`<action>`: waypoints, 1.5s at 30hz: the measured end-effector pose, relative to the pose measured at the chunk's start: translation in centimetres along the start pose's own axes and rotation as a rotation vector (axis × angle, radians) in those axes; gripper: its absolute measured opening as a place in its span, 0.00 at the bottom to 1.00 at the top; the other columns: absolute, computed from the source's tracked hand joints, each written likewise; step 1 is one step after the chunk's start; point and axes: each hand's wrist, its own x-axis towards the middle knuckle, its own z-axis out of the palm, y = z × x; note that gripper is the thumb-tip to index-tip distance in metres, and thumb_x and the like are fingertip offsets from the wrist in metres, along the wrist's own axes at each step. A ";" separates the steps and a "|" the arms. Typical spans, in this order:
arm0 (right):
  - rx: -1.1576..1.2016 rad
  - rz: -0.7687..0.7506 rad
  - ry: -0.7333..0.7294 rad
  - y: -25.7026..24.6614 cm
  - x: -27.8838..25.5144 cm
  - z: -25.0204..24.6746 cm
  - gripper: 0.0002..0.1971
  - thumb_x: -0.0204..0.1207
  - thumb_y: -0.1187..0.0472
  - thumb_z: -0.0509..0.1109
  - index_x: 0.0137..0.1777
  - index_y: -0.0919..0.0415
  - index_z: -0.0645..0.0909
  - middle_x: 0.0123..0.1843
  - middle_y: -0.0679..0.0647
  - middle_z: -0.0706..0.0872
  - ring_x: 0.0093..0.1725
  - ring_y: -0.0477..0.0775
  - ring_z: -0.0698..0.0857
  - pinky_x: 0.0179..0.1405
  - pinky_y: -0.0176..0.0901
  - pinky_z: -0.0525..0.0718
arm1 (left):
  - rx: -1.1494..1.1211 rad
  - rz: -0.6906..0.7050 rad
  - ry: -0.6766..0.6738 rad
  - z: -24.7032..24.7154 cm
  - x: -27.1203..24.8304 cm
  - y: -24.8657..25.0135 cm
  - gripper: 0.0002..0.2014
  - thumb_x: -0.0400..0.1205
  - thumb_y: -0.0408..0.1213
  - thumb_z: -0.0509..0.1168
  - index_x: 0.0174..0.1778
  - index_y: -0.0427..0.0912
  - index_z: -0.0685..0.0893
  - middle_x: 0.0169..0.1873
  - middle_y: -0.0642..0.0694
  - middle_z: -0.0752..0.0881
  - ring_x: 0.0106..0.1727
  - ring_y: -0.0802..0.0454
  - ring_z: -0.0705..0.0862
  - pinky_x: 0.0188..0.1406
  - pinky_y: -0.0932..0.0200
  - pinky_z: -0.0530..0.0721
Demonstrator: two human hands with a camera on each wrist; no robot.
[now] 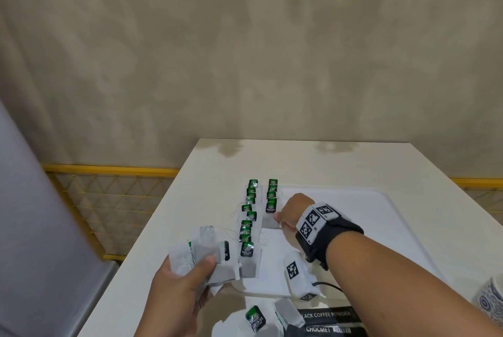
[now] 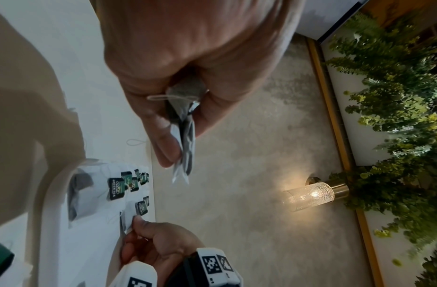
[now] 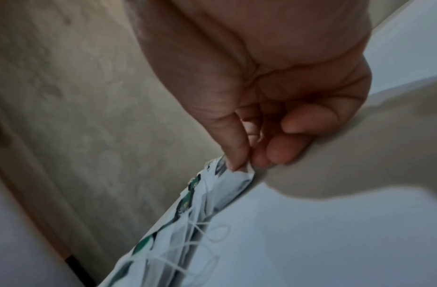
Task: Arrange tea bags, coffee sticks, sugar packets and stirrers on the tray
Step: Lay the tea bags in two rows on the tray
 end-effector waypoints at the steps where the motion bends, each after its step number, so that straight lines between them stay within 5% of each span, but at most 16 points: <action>1: -0.048 -0.023 -0.034 0.1 0.0 0.0 0.12 0.74 0.53 0.70 0.31 0.50 0.72 0.42 0.51 0.83 0.50 0.56 0.87 0.47 0.43 0.85 | -0.001 -0.004 0.002 0.0 0.0 0.0 0.15 0.77 0.18 0.67 0.45 0.45 0.81 0.33 0.42 0.90 0.35 0.39 0.87 0.20 0.55 0.86; 3: -0.040 -0.032 -0.020 0.3 0.4 -0.2 0.11 0.68 0.52 0.75 0.33 0.49 0.75 0.51 0.55 0.87 0.55 0.58 0.88 0.55 0.51 0.87 | -0.004 -0.011 0.004 0.1 0.0 0.0 0.15 0.77 0.18 0.66 0.45 0.44 0.82 0.38 0.40 0.89 0.36 0.38 0.87 0.20 0.54 0.87; 6: 0.030 -0.027 -0.014 0.2 -0.1 -0.3 0.12 0.70 0.52 0.75 0.33 0.50 0.74 0.47 0.54 0.86 0.54 0.58 0.88 0.56 0.49 0.86 | 0.000 -0.015 -0.006 0.1 0.1 -0.1 0.14 0.77 0.18 0.67 0.46 0.44 0.82 0.40 0.39 0.88 0.38 0.37 0.87 0.24 0.51 0.89; 9: -0.035 0.017 -0.024 0.3 -0.3 -0.5 0.14 0.75 0.54 0.71 0.32 0.56 0.73 0.38 0.53 0.81 0.47 0.56 0.84 0.49 0.41 0.82 | 0.008 -0.022 -0.022 0.0 0.2 -0.4 0.13 0.77 0.19 0.67 0.48 0.44 0.83 0.37 0.41 0.91 0.38 0.37 0.88 0.26 0.51 0.89; 11: 0.045 -0.009 -0.036 0.3 -0.2 -0.7 0.12 0.68 0.59 0.76 0.37 0.57 0.73 0.41 0.55 0.82 0.48 0.58 0.87 0.47 0.43 0.85 | 0.009 -0.031 -0.025 0.1 0.3 -0.5 0.14 0.77 0.20 0.68 0.49 0.44 0.83 0.38 0.40 0.91 0.38 0.37 0.88 0.25 0.53 0.88; 14: 0.072 -0.087 -0.034 -0.1 -1.5 -1.4 0.13 0.68 0.63 0.76 0.43 0.60 0.72 0.34 0.55 0.82 0.36 0.57 0.87 0.29 0.40 0.82 | 0.000 -0.037 -0.034 0.3 0.3 -0.6 0.14 0.76 0.21 0.68 0.49 0.44 0.83 0.41 0.38 0.90 0.39 0.36 0.89 0.25 0.52 0.88; 18: 0.286 -0.332 -0.250 -0.9 -5.8 -2.3 0.08 0.81 0.56 0.68 0.43 0.59 0.78 0.37 0.55 0.86 0.35 0.52 0.83 0.33 0.39 0.80 | -0.004 -0.051 -0.068 0.6 0.3 -0.6 0.13 0.76 0.22 0.69 0.49 0.44 0.84 0.41 0.38 0.91 0.42 0.35 0.88 0.27 0.52 0.88; 21: 0.411 -0.437 -0.493 -1.3 -8.4 -2.8 0.12 0.81 0.50 0.68 0.52 0.60 0.79 0.43 0.55 0.87 0.39 0.53 0.86 0.37 0.39 0.81 | -0.001 -0.045 -0.095 0.9 0.1 -0.6 0.14 0.75 0.23 0.70 0.54 0.42 0.84 0.45 0.36 0.91 0.45 0.35 0.89 0.32 0.50 0.88; 25: 0.278 -0.475 -0.605 -1.5 -10.1 -3.1 0.16 0.74 0.49 0.75 0.50 0.61 0.81 0.43 0.56 0.89 0.41 0.51 0.89 0.40 0.40 0.84 | -0.014 0.014 -0.145 1.6 -0.3 -0.6 0.16 0.75 0.24 0.69 0.56 0.42 0.85 0.46 0.37 0.92 0.45 0.36 0.90 0.35 0.48 0.89; 31: 0.432 -0.556 -0.496 -1.1 -10.7 -2.4 0.10 0.73 0.56 0.78 0.40 0.57 0.79 0.34 0.51 0.87 0.33 0.49 0.86 0.32 0.38 0.78 | 0.049 0.011 -0.223 2.1 -0.9 -0.5 0.27 0.61 0.27 0.81 0.58 0.40 0.85 0.49 0.34 0.91 0.50 0.29 0.89 0.50 0.30 0.85; 34: 0.546 -0.601 -0.488 -0.9 -10.8 -2.4 0.08 0.73 0.65 0.77 0.40 0.57 0.80 0.31 0.50 0.86 0.31 0.47 0.83 0.30 0.37 0.75 | 0.061 -0.011 -0.260 2.1 -0.7 -0.6 0.25 0.63 0.26 0.78 0.57 0.38 0.85 0.48 0.33 0.91 0.47 0.31 0.89 0.46 0.35 0.88; 36: 0.605 -0.606 -0.592 -0.9 -11.0 -2.9 0.07 0.70 0.69 0.73 0.44 0.58 0.81 0.30 0.50 0.85 0.31 0.48 0.83 0.30 0.36 0.75 | 0.012 -0.074 -0.348 1.7 -0.6 -0.3 0.27 0.63 0.23 0.78 0.59 0.35 0.85 0.50 0.31 0.90 0.47 0.32 0.89 0.39 0.44 0.89; 39: 0.617 -0.614 -0.764 -0.7 -11.2 -3.9 0.19 0.69 0.71 0.61 0.58 0.57 0.81 0.34 0.51 0.86 0.36 0.52 0.84 0.33 0.38 0.77 | -0.059 -0.194 -0.553 1.2 -0.9 0.6 0.27 0.65 0.32 0.77 0.61 0.32 0.85 0.57 0.26 0.85 0.54 0.32 0.86 0.52 0.43 0.86; 43: 0.537 -0.791 -0.873 -0.4 -11.1 -4.1 0.26 0.77 0.76 0.62 0.66 0.45 0.80 0.45 0.60 0.77 0.41 0.50 0.80 0.38 0.39 0.77 | -0.116 -0.354 -0.787 0.4 -1.1 1.3 0.32 0.58 0.30 0.84 0.60 0.34 0.86 0.62 0.25 0.82 0.61 0.29 0.83 0.59 0.41 0.85; 45: 0.524 -0.883 -0.883 -0.5 -11.1 -3.9 0.26 0.75 0.76 0.66 0.64 0.46 0.82 0.50 0.60 0.74 0.45 0.58 0.77 0.43 0.45 0.76 | -0.088 -0.395 -0.848 0.6 -1.3 1.5 0.34 0.56 0.31 0.85 0.60 0.35 0.87 0.63 0.24 0.81 0.62 0.30 0.83 0.59 0.43 0.85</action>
